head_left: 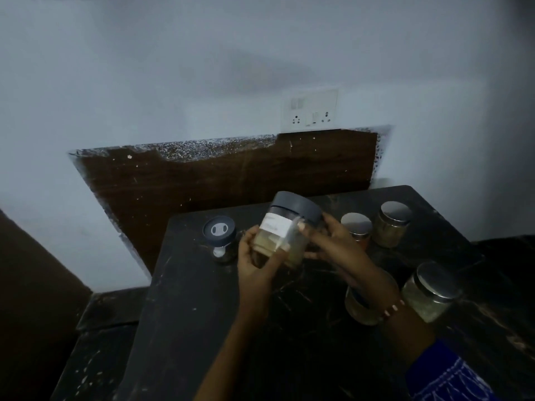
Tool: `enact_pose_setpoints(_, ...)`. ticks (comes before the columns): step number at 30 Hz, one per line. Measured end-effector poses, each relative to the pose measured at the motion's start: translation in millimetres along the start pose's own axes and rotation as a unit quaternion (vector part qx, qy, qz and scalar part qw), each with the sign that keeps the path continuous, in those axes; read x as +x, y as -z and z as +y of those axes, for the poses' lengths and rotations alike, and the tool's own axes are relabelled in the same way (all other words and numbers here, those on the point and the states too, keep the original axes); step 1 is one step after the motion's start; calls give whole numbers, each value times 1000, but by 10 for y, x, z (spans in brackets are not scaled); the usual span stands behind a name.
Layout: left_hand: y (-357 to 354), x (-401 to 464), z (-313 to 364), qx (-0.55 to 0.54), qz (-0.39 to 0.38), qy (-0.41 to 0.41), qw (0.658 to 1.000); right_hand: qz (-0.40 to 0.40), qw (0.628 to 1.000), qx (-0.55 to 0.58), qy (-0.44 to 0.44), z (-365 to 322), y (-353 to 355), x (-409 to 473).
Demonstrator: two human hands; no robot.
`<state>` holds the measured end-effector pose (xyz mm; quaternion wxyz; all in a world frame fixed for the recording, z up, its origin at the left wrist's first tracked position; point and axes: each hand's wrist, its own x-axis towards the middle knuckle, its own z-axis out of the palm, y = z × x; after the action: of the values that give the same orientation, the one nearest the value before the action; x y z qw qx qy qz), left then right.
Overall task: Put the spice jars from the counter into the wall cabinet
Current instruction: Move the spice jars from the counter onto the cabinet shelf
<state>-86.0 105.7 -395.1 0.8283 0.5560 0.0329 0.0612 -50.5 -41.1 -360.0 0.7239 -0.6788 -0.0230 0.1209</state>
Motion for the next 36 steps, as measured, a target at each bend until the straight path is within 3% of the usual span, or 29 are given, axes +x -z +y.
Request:
enact_pose_setpoints(2,-45,-26,33,86,-19,-67,994,15,995,98,5,38,-69,-7)
enact_pose_setpoints(4,-87,-26,63,105,-37,-101,989,39,985,164,18,44,-64,19)
enact_pose_setpoints(9,-184,163,238,36,-53,-32,997,76,965,246,52,-122,-12,156)
enact_pose_setpoints(15,-432,403,396,19,-65,-79,995,55,982,149,107,-517,57,245)
enact_pose_setpoints(21,-831,646,880,58,-39,-176,982,-47,983,46,174,-1153,258,351)
enact_pose_setpoints(28,-1336,1024,2061,183,-44,-333,924,-25,944,22,329,-2360,348,620)
enact_pose_setpoints(36,-1905,1466,3218,190,-98,-392,895,6,878,-51,476,-3709,308,894)
